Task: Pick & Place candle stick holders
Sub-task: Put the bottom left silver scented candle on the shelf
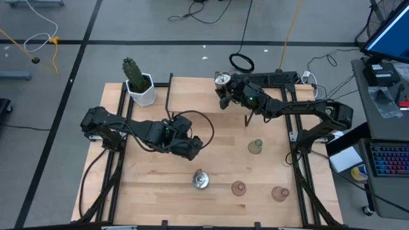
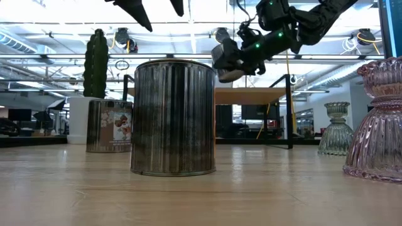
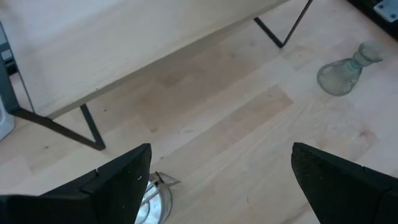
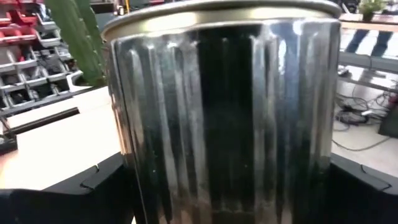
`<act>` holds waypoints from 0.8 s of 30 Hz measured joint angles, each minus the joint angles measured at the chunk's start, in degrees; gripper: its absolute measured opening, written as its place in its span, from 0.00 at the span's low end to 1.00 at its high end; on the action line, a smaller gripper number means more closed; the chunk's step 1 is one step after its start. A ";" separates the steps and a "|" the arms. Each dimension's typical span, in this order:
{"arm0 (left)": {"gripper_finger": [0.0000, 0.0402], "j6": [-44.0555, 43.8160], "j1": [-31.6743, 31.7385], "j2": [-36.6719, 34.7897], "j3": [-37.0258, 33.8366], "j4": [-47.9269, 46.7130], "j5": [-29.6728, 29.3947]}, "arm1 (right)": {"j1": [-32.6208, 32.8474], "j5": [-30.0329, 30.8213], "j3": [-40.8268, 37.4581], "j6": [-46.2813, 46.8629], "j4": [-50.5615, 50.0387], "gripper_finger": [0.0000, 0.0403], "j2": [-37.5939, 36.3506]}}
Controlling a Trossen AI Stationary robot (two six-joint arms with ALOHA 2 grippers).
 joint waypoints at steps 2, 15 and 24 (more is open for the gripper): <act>0.94 0.79 0.00 0.00 0.00 0.69 -0.13 | -0.68 -2.28 0.00 -0.51 1.49 0.89 0.00; 0.94 3.21 -1.30 0.02 0.00 3.16 -0.13 | -0.20 -2.06 11.33 0.50 -2.11 0.89 7.57; 0.94 -5.07 -5.69 0.02 0.00 -1.84 -3.26 | 0.22 4.70 12.81 -0.44 -8.39 0.89 9.88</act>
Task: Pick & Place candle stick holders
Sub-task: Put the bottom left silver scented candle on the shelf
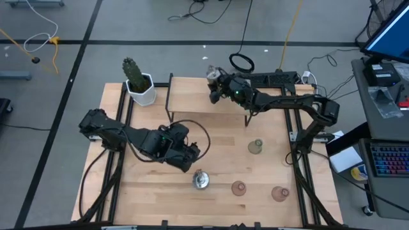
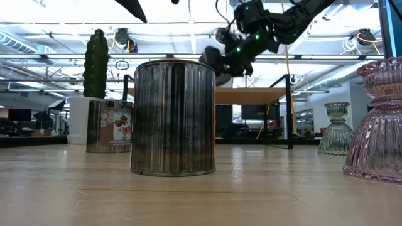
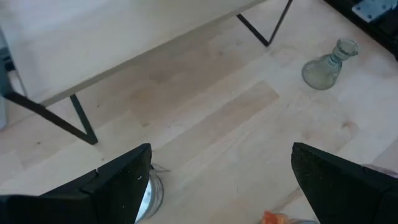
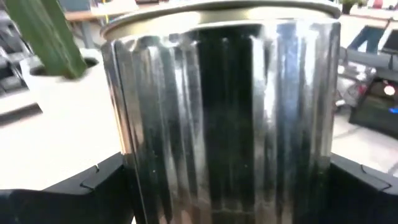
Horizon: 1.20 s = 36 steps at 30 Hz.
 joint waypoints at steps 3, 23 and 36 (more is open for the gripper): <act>0.94 -1.41 -0.83 0.00 0.00 -0.28 -1.28 | -0.31 -1.27 -0.26 0.82 0.22 0.89 0.01; 0.94 -2.22 -2.18 0.00 0.00 0.62 -1.39 | -0.85 -1.21 -0.55 2.20 -3.18 0.89 0.86; 0.94 -1.81 -2.29 0.02 0.00 0.62 -1.32 | -1.14 -1.14 -0.57 2.85 -4.16 0.93 1.07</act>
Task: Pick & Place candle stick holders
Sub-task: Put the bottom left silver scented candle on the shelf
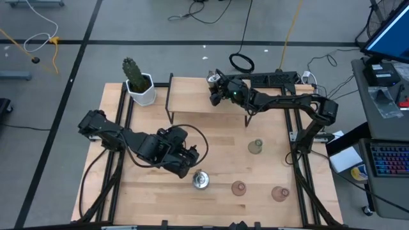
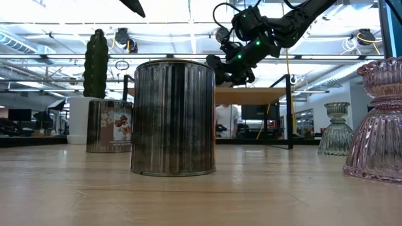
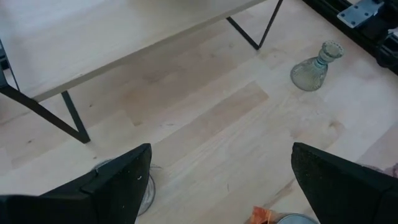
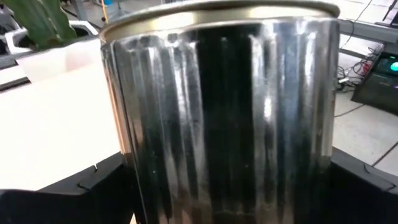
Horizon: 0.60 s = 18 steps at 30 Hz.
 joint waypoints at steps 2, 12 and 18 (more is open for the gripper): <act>0.94 0.02 0.00 0.00 0.00 -0.02 0.00 | 0.00 -0.01 0.00 0.02 -0.37 0.93 0.00; 0.94 0.02 0.00 0.00 0.00 -0.02 0.02 | 0.00 0.07 0.09 0.06 -0.14 0.93 -0.07; 0.94 0.00 0.00 0.00 0.00 -0.02 0.04 | 0.00 0.05 0.09 -0.38 -0.30 0.93 -0.07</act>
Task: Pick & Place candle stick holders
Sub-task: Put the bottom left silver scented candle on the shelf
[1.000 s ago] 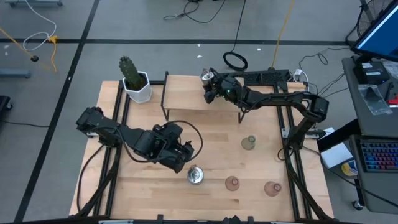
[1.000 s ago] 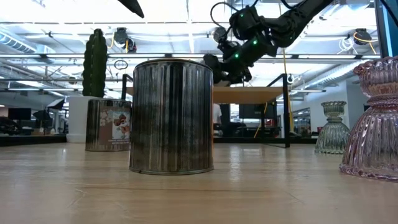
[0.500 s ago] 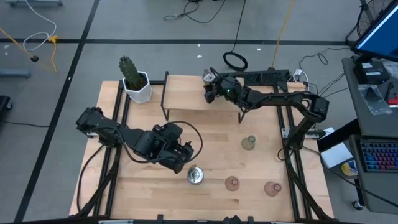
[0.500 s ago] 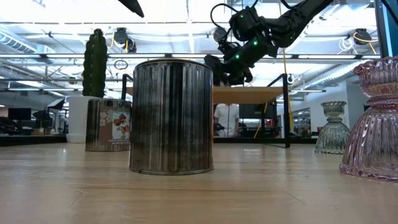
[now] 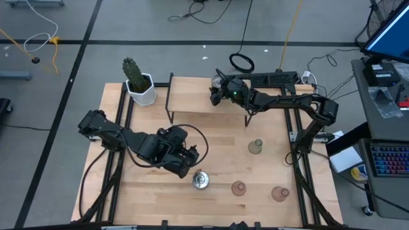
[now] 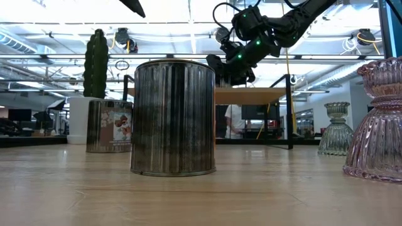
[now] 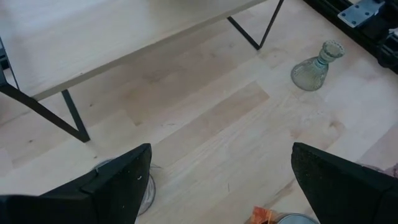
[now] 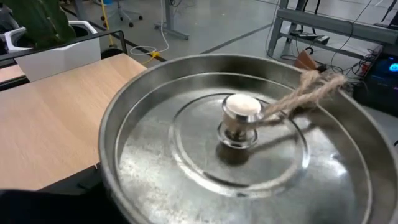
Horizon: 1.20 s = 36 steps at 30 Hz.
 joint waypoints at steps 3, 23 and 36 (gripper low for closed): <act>0.94 0.03 0.00 0.00 0.00 0.00 0.00 | 0.00 0.00 0.00 -0.18 -0.02 0.93 -0.11; 0.94 0.40 0.00 0.00 0.00 0.00 0.02 | 0.08 -0.08 -0.09 -1.70 2.20 0.93 -4.12; 0.94 0.36 0.00 0.00 0.00 0.02 0.00 | 0.09 -0.11 -0.09 -3.40 2.71 0.93 -10.36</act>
